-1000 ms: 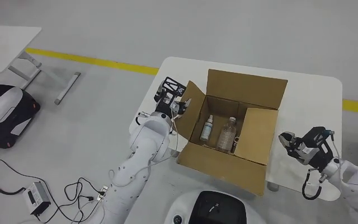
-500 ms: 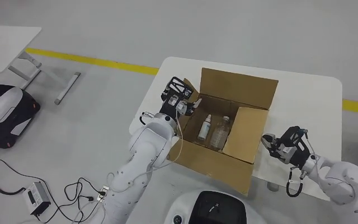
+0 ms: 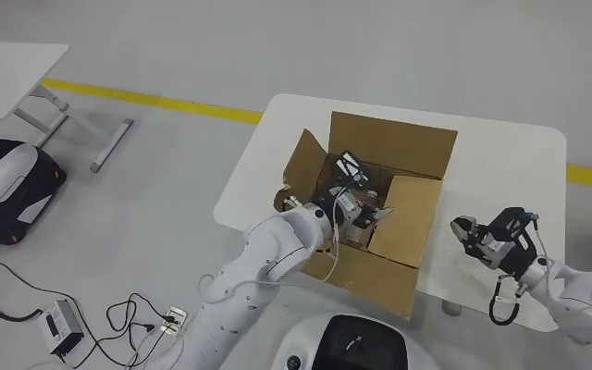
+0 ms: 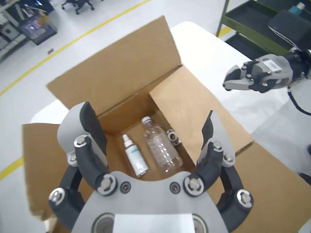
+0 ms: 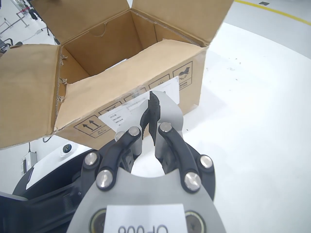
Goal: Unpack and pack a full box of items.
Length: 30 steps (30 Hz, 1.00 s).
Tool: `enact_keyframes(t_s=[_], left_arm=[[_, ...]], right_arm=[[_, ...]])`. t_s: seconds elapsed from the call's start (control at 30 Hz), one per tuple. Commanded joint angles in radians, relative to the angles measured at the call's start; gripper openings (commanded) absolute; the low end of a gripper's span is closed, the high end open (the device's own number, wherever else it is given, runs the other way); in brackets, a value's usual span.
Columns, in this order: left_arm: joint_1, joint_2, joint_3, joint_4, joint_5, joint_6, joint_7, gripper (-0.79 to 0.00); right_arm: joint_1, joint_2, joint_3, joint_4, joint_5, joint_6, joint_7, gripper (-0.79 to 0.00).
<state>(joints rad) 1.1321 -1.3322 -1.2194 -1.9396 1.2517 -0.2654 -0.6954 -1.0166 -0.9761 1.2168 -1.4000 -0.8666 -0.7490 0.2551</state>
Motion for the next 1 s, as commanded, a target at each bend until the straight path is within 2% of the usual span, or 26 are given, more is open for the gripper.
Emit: enact_keyframes(t_s=[0.0, 0.37, 0.47, 0.53, 0.7, 0.8, 0.97], left_arm=[[-0.019, -0.002, 0.012, 0.028, -0.08, -0.026, -0.029, 0.0], [-0.023, -0.002, 0.012, 0.032, -0.085, -0.031, -0.031, 0.0], [0.004, -0.007, -0.004, 0.059, -0.207, 0.039, 0.005, 0.0], [-0.005, -0.013, -0.013, 0.087, -0.308, 0.109, -0.01, 0.0], [-0.079, -0.028, -0.01, 0.214, -0.531, 0.217, -0.057, 0.0], [-0.13, -0.038, -0.007, 0.326, -0.663, 0.284, -0.084, 0.0], [-0.203, -0.043, 0.033, 0.45, -0.685, 0.287, -0.142, 0.0]], right_arm=[[-0.028, 0.008, 0.033, -0.028, -0.004, 0.0, 0.004, -0.785], [-0.144, 0.034, 0.143, -0.197, -0.028, 0.03, 0.064, -0.785], [-0.157, 0.036, 0.151, -0.216, -0.029, 0.037, 0.078, -0.785], [-0.161, 0.036, 0.154, -0.222, -0.029, 0.04, 0.081, -0.785], [-0.174, 0.038, 0.165, -0.229, -0.031, 0.042, 0.086, -0.785], [-0.184, 0.04, 0.173, -0.233, -0.029, 0.045, 0.086, -0.785], [-0.203, 0.042, 0.183, -0.238, -0.031, 0.052, 0.087, -0.785]])
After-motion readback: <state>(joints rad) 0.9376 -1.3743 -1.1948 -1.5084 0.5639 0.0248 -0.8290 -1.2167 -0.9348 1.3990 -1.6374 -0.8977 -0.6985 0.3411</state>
